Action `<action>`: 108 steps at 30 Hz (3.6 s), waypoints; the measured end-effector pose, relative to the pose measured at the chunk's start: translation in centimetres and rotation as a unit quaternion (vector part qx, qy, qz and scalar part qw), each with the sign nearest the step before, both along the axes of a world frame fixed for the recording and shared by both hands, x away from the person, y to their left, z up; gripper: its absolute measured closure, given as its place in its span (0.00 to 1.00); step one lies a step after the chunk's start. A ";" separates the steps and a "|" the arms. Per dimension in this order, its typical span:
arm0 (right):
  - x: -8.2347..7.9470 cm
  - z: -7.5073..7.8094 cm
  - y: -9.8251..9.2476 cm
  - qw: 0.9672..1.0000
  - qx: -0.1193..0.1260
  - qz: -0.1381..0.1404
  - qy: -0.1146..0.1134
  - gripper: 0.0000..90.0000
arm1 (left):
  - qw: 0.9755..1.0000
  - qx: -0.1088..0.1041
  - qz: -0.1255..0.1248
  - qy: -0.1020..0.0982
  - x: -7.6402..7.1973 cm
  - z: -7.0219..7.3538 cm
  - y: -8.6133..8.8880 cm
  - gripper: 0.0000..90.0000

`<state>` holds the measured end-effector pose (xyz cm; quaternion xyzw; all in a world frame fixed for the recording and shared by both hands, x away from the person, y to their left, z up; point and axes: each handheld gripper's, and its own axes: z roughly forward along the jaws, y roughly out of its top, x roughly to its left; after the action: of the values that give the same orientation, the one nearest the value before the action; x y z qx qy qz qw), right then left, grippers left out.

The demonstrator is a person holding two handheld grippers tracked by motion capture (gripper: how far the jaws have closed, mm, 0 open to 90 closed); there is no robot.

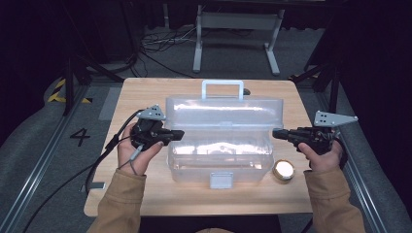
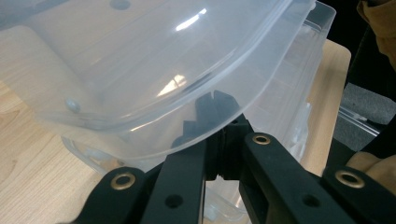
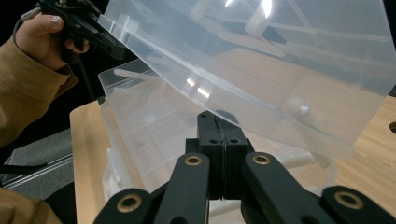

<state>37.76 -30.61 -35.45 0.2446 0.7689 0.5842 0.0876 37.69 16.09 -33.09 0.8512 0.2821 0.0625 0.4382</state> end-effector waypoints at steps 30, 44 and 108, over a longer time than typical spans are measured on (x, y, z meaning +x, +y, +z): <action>-1.8 -0.8 -1.4 0.992 -0.010 -0.124 0.000 0.73 | 0.999 -0.038 0.001 -0.018 2.0 0.5 0.9 0.98; -0.1 0.2 -0.1 0.983 0.001 -0.183 -0.011 0.67 | 0.999 -0.044 -0.003 -0.019 3.0 0.6 0.8 0.99; 4.2 2.6 7.1 0.923 -0.022 -0.367 -0.111 0.65 | 0.998 -0.036 -0.045 -0.007 -0.2 0.1 2.5 0.75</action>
<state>41.92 -23.53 -32.87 0.4413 0.6231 0.5173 0.3865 37.48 18.58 -32.94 0.8464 0.2423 0.0379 0.4727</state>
